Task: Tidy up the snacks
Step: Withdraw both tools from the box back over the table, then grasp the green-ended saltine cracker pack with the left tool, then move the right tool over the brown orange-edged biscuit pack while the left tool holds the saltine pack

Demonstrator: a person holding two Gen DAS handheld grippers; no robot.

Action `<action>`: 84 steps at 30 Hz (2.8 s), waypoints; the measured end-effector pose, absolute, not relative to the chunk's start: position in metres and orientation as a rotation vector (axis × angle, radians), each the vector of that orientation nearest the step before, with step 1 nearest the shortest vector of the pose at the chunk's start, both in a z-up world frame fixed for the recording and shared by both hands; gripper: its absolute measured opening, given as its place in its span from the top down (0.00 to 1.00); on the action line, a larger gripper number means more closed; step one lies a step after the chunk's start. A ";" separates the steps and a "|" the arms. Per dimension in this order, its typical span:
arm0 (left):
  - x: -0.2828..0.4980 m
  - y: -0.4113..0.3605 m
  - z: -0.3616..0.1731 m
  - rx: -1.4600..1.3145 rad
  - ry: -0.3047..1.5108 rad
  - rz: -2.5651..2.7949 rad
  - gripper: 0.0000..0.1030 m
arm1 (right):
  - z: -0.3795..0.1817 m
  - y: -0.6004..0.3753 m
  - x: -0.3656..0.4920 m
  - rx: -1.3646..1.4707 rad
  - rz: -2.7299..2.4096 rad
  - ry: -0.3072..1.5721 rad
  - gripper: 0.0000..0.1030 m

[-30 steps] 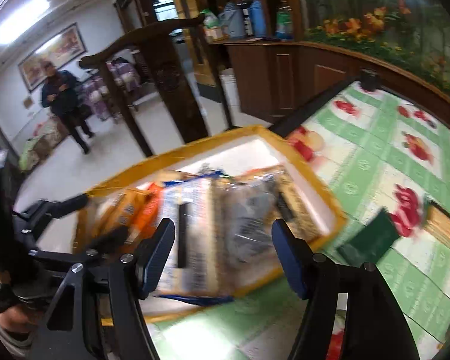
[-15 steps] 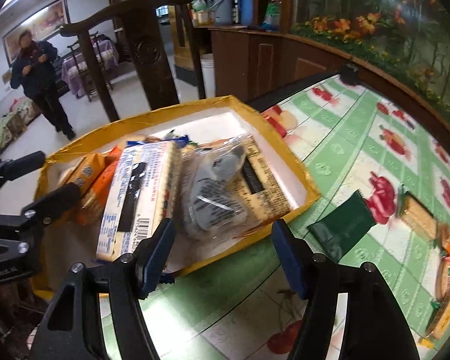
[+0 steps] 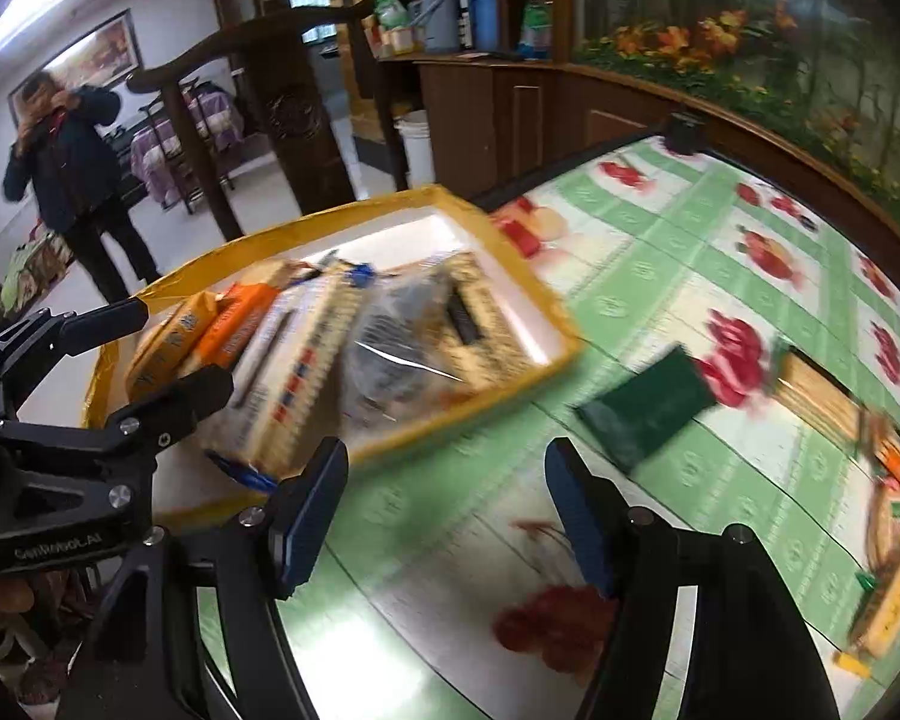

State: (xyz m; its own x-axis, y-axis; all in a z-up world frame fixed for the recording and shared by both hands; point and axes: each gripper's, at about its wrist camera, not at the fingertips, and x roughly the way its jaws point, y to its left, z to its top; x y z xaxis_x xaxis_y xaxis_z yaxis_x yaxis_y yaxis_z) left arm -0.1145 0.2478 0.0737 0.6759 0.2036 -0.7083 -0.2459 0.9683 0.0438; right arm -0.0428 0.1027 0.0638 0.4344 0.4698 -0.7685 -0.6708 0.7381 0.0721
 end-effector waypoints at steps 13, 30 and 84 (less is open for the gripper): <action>-0.069 0.156 0.077 -0.005 0.789 0.102 0.15 | 0.058 -0.026 -0.018 -0.132 0.506 0.897 0.31; 0.045 0.047 0.069 0.131 0.890 -0.170 0.15 | 0.051 -0.155 0.003 0.029 0.322 0.918 0.29; 0.156 -0.009 0.010 0.373 1.081 -0.607 0.08 | 0.055 -0.183 0.132 -0.048 0.296 1.088 0.24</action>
State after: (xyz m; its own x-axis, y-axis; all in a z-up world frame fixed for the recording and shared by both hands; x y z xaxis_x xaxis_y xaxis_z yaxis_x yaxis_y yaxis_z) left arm 0.1561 -0.0086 0.0097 0.3328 -0.2763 -0.9016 0.6260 0.7798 -0.0079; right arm 0.1316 -0.1826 0.0552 0.4287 0.2133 -0.8779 -0.2601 0.9597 0.1061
